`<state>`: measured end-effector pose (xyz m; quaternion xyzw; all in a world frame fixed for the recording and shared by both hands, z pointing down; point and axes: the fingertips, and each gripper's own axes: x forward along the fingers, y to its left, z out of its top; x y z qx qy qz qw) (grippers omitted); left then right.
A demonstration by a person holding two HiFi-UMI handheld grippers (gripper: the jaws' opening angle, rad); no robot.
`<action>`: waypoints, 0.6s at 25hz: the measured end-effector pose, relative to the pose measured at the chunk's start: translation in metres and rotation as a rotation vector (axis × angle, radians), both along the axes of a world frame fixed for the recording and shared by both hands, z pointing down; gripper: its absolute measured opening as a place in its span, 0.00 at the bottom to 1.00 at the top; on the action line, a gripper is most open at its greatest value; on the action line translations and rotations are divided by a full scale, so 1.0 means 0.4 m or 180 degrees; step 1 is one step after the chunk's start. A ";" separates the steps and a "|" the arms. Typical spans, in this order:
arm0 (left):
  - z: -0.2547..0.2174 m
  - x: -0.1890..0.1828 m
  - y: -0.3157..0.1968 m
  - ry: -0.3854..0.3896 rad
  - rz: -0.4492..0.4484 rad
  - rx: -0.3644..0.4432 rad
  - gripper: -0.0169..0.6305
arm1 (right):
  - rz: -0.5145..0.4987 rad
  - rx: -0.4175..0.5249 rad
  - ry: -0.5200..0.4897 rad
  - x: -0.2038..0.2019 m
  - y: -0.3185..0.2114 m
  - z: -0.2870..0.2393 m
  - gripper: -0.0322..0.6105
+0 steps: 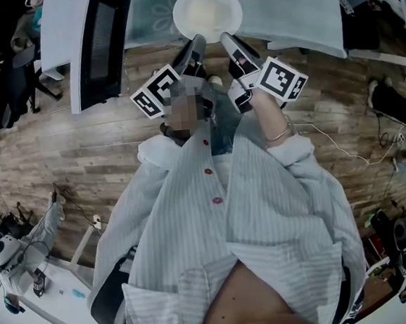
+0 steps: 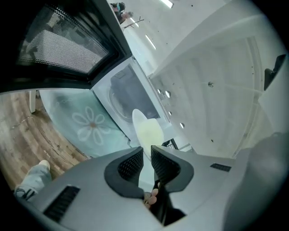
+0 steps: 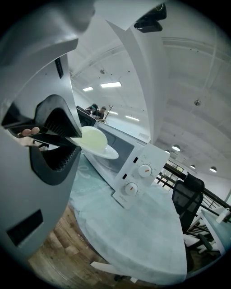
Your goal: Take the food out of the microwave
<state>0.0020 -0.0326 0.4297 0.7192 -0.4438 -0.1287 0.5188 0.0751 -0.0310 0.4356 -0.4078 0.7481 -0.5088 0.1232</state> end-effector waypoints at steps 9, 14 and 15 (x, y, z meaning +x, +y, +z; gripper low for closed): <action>-0.063 -0.017 0.011 0.0008 0.0043 0.0082 0.12 | -0.0003 0.0131 -0.0032 -0.019 0.009 -0.063 0.17; -0.082 -0.044 -0.003 0.0020 0.0066 0.0141 0.12 | -0.0023 0.0174 -0.0068 -0.045 -0.005 -0.080 0.17; -0.084 -0.052 -0.006 0.0036 0.0062 0.0150 0.12 | -0.0032 0.0184 -0.0061 -0.053 -0.009 -0.082 0.17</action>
